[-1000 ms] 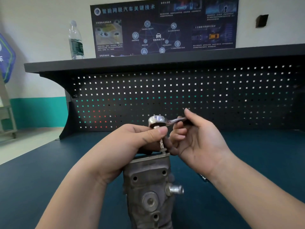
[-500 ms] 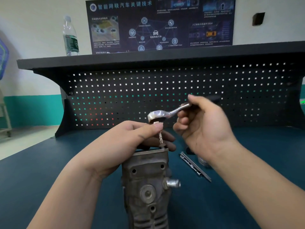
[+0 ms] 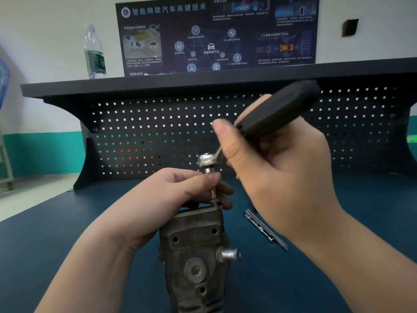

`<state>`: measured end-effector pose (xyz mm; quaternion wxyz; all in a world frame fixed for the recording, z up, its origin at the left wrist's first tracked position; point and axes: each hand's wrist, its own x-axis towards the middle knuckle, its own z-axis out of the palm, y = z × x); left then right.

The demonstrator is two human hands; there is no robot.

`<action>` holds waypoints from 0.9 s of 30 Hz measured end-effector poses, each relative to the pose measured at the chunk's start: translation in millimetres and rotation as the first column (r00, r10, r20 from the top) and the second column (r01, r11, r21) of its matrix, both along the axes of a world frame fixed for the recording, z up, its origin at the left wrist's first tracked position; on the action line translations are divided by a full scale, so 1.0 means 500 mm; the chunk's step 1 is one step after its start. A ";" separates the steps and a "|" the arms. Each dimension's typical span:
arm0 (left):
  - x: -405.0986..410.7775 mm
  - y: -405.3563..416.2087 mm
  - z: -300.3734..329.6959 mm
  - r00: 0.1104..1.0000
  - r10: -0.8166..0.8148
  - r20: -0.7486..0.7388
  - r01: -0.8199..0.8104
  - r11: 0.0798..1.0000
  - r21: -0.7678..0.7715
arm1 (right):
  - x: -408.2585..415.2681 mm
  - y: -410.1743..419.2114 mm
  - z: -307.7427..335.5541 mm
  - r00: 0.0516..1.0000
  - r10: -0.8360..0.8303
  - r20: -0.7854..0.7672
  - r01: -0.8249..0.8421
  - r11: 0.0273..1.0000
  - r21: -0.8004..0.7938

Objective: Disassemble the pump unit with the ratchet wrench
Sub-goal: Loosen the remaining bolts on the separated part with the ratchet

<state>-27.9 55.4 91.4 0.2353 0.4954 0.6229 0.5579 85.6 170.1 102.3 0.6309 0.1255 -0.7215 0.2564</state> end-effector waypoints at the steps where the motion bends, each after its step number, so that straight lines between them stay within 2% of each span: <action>1: 0.001 -0.002 0.001 0.999 -0.013 0.033 0.013 1.000 -0.003 | -0.002 0.003 0.002 0.994 0.104 0.026 -0.100 0.987 -0.125; 2: 0.001 -0.002 0.001 0.998 -0.025 0.060 0.026 1.000 -0.008 | -0.008 0.011 0.003 0.965 0.261 0.023 -0.243 0.924 -0.296; 3: 0.001 -0.003 0.002 0.996 -0.032 0.077 0.034 0.999 -0.015 | -0.016 0.021 0.003 0.915 0.404 -0.011 -0.361 0.807 -0.467; 5: 0.002 -0.001 0.002 0.997 -0.024 0.069 0.025 1.000 -0.014 | -0.032 0.044 -0.001 0.785 0.609 -0.112 -0.480 0.484 -0.731; 7: 0.001 0.001 0.001 0.998 -0.008 0.056 0.009 1.000 -0.012 | -0.048 0.056 -0.012 0.660 0.715 -0.231 -0.476 0.161 -0.865; 8: 0.000 0.001 0.001 0.999 0.001 0.051 -0.001 1.000 -0.015 | -0.055 0.056 -0.020 0.619 0.735 -0.277 -0.456 0.050 -0.889; 9: -0.003 0.000 0.001 0.999 0.008 0.048 -0.007 1.000 -0.023 | -0.062 0.054 -0.027 0.599 0.739 -0.307 -0.444 -0.011 -0.896; 10: -0.005 -0.002 0.001 0.999 0.011 0.042 -0.010 0.999 -0.032 | -0.067 0.050 -0.033 0.603 0.732 -0.317 -0.449 -0.017 -0.893; 11: -0.007 -0.003 0.001 0.999 0.014 0.040 -0.012 0.999 -0.038 | -0.066 0.044 -0.034 0.629 0.714 -0.306 -0.471 0.037 -0.882; 12: -0.009 -0.003 0.000 0.999 0.017 0.043 -0.015 0.999 -0.038 | -0.061 0.037 -0.032 0.682 0.679 -0.271 -0.501 0.164 -0.850; 13: -0.009 -0.003 0.000 0.999 0.019 0.049 -0.017 0.999 -0.031 | -0.051 0.030 -0.027 0.762 0.613 -0.209 -0.508 0.365 -0.780; 15: -0.011 -0.001 -0.004 0.999 0.010 0.042 -0.010 1.000 -0.013 | -0.025 0.015 -0.013 0.930 0.362 -0.061 -0.347 0.816 -0.463; 16: -0.013 -0.001 -0.005 0.999 -0.010 0.032 0.010 1.000 -0.008 | -0.015 0.005 -0.008 0.972 0.236 -0.008 -0.229 0.935 -0.272; 17: -0.013 -0.003 -0.004 0.999 -0.039 0.022 0.039 0.999 -0.011 | -0.006 -0.004 -0.007 0.988 0.153 0.028 -0.148 0.979 -0.138; 18: -0.014 -0.006 -0.004 0.997 -0.069 0.017 0.069 0.997 -0.019 | 0.000 -0.011 -0.006 0.991 0.124 0.057 -0.118 0.989 -0.087; 21: -0.024 -0.018 -0.003 0.994 -0.102 0.046 0.103 0.994 -0.042 | 0.009 -0.017 0.001 0.982 0.155 0.106 -0.131 0.970 -0.203; 25: -0.027 -0.016 -0.004 0.997 -0.048 0.058 0.052 0.997 -0.059 | 0.011 0.005 0.011 0.949 0.293 0.116 -0.226 0.888 -0.400; 27: -0.022 -0.011 -0.004 0.998 -0.029 0.047 0.032 0.998 -0.052 | 0.008 0.012 0.010 0.941 0.323 0.103 -0.247 0.861 -0.444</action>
